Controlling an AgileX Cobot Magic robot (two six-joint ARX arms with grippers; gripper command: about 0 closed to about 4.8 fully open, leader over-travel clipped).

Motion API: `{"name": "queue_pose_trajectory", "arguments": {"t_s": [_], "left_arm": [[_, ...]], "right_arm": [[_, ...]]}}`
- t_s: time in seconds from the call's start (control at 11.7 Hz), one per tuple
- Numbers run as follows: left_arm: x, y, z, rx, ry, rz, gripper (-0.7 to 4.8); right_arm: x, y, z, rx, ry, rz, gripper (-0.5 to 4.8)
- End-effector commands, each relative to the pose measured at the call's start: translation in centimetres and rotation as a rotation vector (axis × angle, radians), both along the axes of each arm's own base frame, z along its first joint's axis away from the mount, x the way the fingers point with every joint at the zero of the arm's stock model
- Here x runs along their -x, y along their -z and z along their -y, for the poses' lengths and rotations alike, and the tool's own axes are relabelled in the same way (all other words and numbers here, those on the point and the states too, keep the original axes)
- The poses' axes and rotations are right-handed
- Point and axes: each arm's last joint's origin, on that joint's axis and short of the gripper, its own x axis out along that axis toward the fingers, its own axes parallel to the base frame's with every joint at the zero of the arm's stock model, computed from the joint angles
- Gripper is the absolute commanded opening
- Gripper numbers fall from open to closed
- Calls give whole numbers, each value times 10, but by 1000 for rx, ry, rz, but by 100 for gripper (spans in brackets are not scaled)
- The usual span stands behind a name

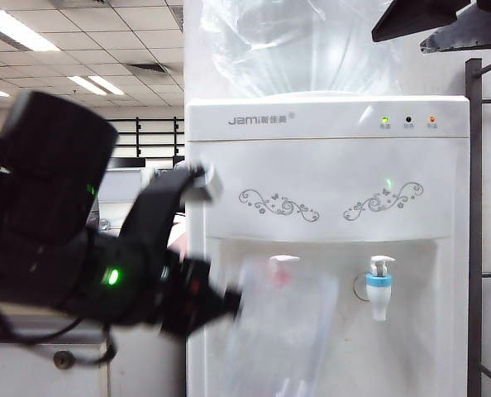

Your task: Pick up the plastic mug from the left desk, go to the hot water outlet of the water dispenser, press the vertical switch to get some water, then put the mug back on the desk.

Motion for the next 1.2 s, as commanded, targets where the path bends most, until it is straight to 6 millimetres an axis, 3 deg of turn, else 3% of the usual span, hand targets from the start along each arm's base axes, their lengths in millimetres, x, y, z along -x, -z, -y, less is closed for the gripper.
{"name": "queue_pose_trajectory", "arguments": {"t_s": [0.09,0.43,1.2], "left_arm": [[-8,-17,7,101,1,96,-5],[-12,-19,11,135,5,128,-5],[-10,7,9,85,3,79,-5]], "right_arm": [[0,-3,0,-5,0,19,373],[0,-3,0,-5,0,19,373],[0,-3,0,-5,0,19,373]]}}
